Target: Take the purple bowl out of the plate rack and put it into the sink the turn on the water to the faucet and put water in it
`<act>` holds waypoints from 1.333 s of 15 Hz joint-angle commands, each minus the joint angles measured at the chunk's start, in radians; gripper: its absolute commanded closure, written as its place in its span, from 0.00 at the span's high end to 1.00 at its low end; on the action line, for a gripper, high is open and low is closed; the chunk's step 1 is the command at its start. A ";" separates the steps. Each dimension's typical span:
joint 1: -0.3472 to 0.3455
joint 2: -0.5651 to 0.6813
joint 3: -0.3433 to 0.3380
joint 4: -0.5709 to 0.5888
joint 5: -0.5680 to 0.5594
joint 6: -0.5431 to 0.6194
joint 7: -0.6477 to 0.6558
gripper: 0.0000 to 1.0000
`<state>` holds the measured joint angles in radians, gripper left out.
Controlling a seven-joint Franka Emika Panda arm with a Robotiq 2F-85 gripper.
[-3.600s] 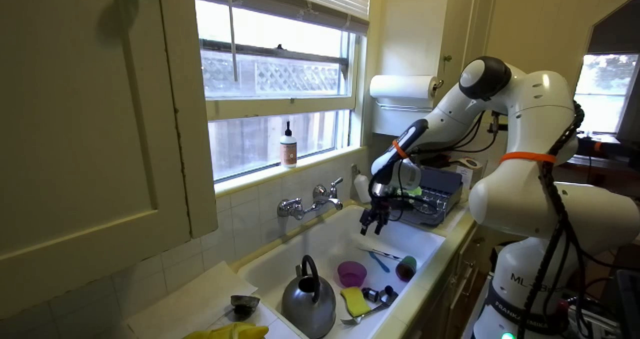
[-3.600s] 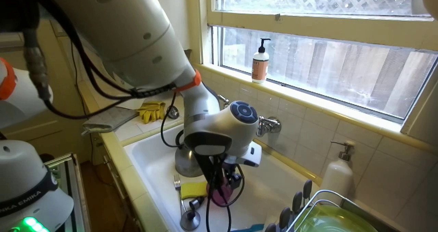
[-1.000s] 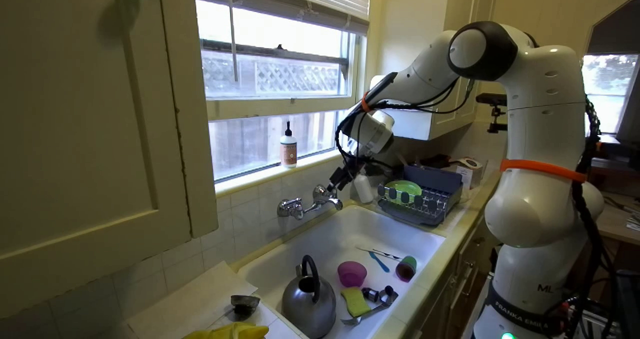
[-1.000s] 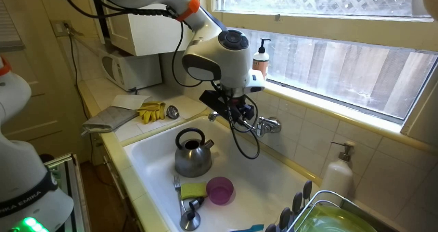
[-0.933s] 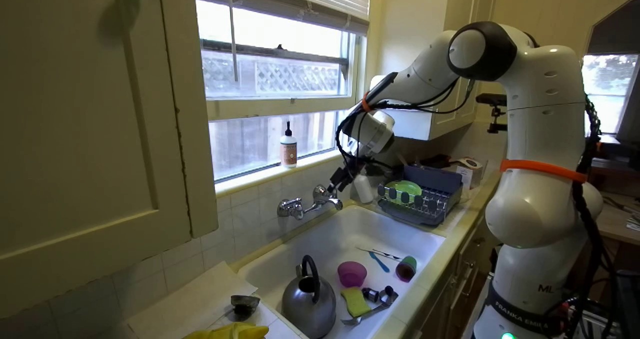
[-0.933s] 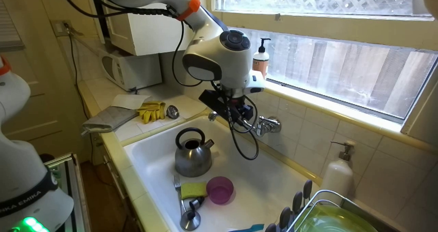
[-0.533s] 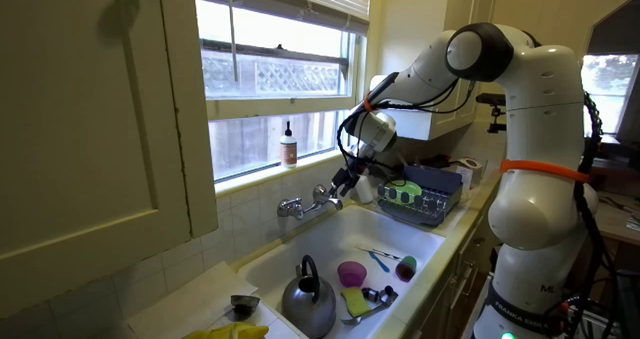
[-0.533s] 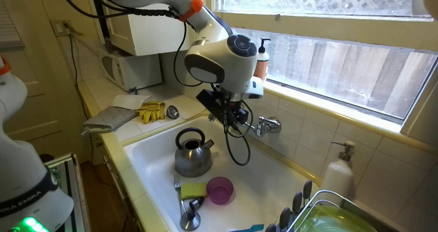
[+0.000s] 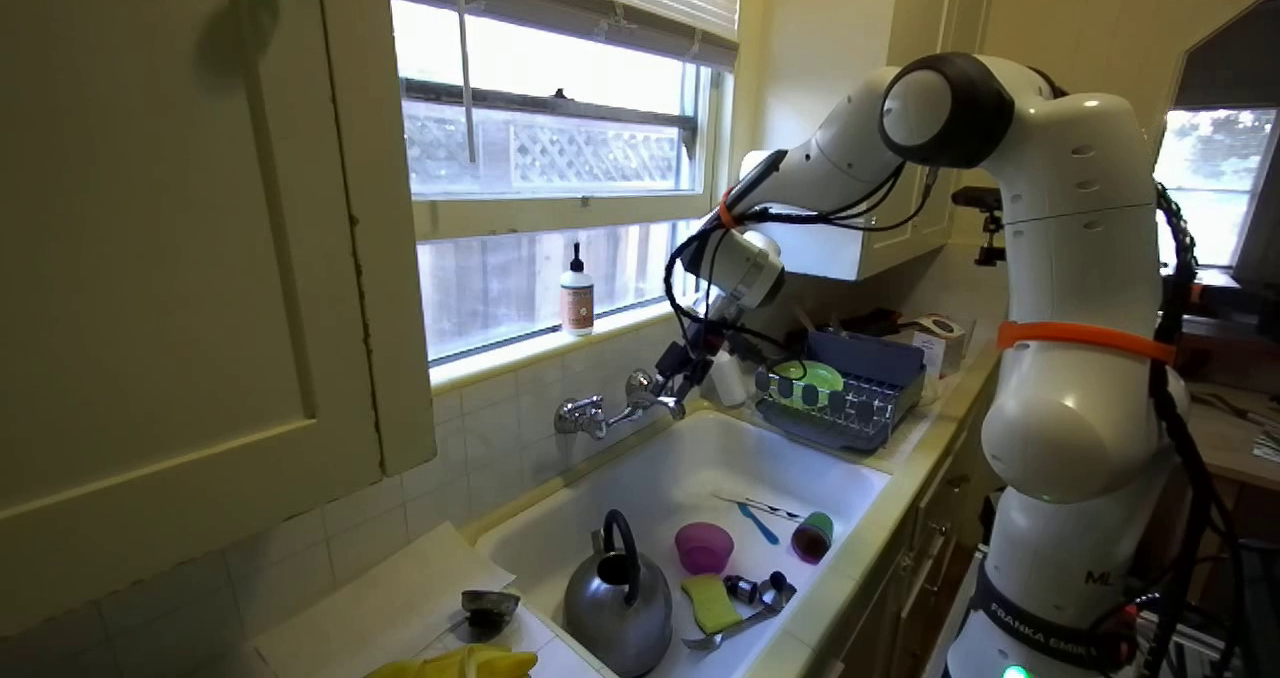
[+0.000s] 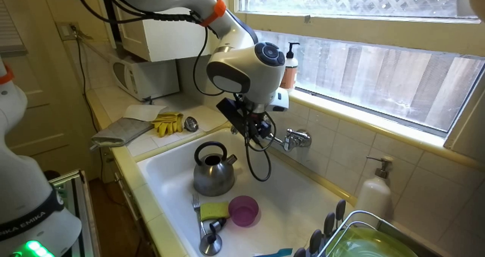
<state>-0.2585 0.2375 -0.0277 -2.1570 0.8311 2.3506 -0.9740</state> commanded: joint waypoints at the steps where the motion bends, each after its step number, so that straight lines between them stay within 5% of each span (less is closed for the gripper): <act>1: 0.032 0.045 -0.024 0.035 -0.041 -0.017 0.071 1.00; 20: 0.030 -0.017 -0.055 -0.080 -0.281 0.068 0.367 1.00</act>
<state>-0.2311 0.2554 -0.0508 -2.1711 0.6414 2.3764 -0.6205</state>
